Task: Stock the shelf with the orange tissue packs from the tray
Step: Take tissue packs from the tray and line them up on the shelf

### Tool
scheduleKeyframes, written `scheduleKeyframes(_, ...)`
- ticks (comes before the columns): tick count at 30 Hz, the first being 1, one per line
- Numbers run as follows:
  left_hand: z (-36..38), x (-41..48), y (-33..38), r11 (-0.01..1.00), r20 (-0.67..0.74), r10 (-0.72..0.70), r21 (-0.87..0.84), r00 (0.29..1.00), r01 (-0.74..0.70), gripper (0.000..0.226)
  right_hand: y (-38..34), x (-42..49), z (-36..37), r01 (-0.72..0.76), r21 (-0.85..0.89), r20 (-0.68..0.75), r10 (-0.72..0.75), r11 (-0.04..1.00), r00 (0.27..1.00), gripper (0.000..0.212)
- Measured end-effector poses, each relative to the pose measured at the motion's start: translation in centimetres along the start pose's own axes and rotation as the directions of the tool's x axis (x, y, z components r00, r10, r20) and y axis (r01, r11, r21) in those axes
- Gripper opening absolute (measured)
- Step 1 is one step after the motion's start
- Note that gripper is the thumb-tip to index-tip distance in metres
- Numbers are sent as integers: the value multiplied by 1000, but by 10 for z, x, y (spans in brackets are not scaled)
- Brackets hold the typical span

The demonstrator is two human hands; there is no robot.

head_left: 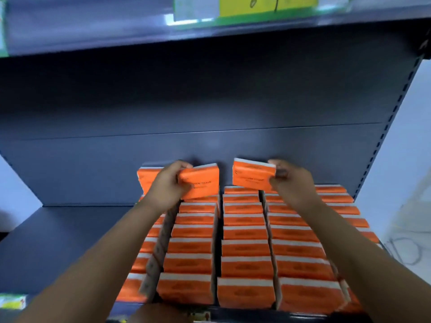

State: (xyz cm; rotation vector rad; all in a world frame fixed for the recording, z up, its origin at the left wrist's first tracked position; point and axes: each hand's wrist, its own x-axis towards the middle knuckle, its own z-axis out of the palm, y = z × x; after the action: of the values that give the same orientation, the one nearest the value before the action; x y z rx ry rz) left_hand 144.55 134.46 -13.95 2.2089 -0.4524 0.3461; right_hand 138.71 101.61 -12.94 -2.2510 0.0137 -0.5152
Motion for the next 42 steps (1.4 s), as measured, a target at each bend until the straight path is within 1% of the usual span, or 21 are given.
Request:
scheduleKeyframes(2,10,15,-7,996,18,37,86,999,-38,53,6,8,8,-15,-17,-6,15,1000,1000,30)
scheduleKeyframes(4,17,24,-11,970,43,82,227,996,-90,48,10,16,14,-28,-41,-5,28,999,1000,34)
scheduleKeyframes(5,21,28,-12,934,53,116,335,992,-127,47,12,21,18,-29,-48,3,29,998,1000,36)
scheduleKeyframes(7,25,30,-13,827,79,174,529,982,-189,49,13,29,26,-32,-61,35,34,998,999,41)
scheduleKeyframes(9,26,33,-16,747,92,202,630,975,-214,47,14,35,34,-26,-80,62,31,996,998,42)
scheduleKeyframes(10,27,34,-18,725,97,200,654,975,-214,44,15,37,38,-13,-95,69,20,995,997,42)
scheduleKeyframes(12,27,36,-20,726,101,166,661,981,-190,39,15,38,44,1,-107,84,8,994,996,42)
scheduleKeyframes(15,27,38,-16,765,96,141,621,985,-170,38,16,39,51,5,-126,91,6,992,996,40)
scheduleKeyframes(19,30,42,-7,791,105,135,588,985,-171,40,18,37,53,-6,-268,50,20,963,999,31)
scheduleKeyframes(23,33,41,-10,796,107,122,583,987,-162,37,14,34,52,10,-323,59,9,946,998,33)
scheduleKeyframes(25,34,40,-14,789,94,144,590,985,-172,38,12,33,54,33,-360,68,-9,932,998,35)
scheduleKeyframes(27,36,39,-16,782,84,165,596,983,-182,40,13,33,54,73,-421,43,-61,904,997,39)
scheduleKeyframes(29,37,38,-17,776,83,157,606,984,-175,44,12,30,55,122,-483,16,-130,867,991,43)
scheduleKeyframes(33,40,33,-12,757,74,145,633,987,-158,49,11,21,61,250,-593,36,-285,765,958,52)
scheduleKeyframes(36,42,26,-1,740,31,133,662,991,-120,56,6,12,70,306,-594,53,-343,744,938,51)
scheduleKeyframes(39,42,14,12,702,-22,100,711,995,-55,72,-11,3,79,317,-537,39,-352,781,935,49)
scheduleKeyframes(42,33,-7,17,699,-102,74,714,992,21,74,-38,-4,92,320,-472,60,-332,822,941,58)
